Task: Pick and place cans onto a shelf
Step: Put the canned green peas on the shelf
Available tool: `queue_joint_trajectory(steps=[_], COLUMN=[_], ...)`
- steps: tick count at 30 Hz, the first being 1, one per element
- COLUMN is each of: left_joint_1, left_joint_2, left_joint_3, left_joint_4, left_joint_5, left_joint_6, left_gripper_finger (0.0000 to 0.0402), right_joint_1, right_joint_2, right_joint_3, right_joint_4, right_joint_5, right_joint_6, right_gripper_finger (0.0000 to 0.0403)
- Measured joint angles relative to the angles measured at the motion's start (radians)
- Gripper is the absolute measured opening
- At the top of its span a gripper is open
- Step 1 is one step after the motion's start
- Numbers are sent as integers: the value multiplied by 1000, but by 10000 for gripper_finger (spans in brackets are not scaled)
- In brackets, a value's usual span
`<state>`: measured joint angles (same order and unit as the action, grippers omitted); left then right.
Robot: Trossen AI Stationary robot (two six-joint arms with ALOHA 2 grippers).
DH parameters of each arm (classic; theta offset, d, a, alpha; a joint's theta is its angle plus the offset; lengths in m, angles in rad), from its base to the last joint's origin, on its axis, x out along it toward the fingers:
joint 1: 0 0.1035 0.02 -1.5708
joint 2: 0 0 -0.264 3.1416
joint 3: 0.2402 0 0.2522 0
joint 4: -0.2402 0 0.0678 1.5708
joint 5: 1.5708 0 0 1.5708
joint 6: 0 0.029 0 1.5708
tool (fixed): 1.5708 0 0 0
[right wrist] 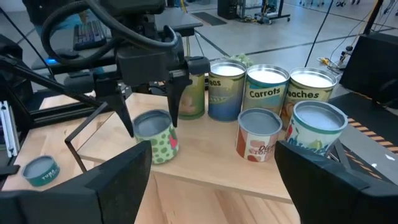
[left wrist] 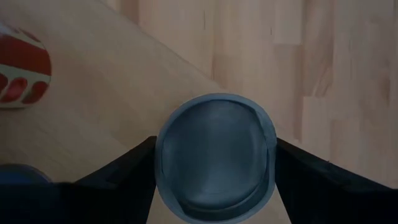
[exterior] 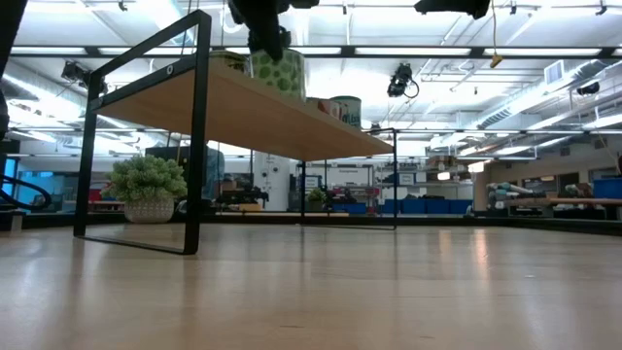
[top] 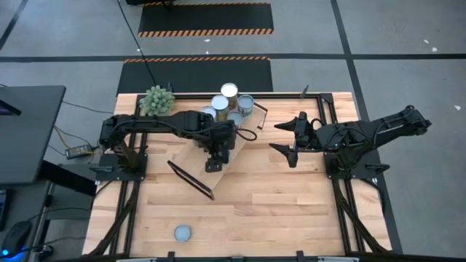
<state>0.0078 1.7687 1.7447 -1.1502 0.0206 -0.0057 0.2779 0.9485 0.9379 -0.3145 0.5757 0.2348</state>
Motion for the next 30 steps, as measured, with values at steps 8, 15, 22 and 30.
queue_joint_trajectory(steps=[8, 15, 22, 30], left_joint_1=[-8, -12, -12, -18], left_joint_2=[0, 0, 0, 0], left_joint_3=[0, -1, 73, 280], left_joint_4=[0, 20, 36, 10], left_joint_5=[-110, -132, -214, -229], left_joint_6=[31, 38, 57, 69], left_gripper_finger=[340, 352, 354, 353], right_joint_1=[0, 1, 1, 1], right_joint_2=[0, 0, 18, 150], right_joint_3=[0, 0, 0, 0], right_joint_4=[5, 4, 5, 75], right_joint_5=[0, 0, 0, -55], right_joint_6=[-7, -10, -27, -34], right_gripper_finger=[347, 347, 347, 347])
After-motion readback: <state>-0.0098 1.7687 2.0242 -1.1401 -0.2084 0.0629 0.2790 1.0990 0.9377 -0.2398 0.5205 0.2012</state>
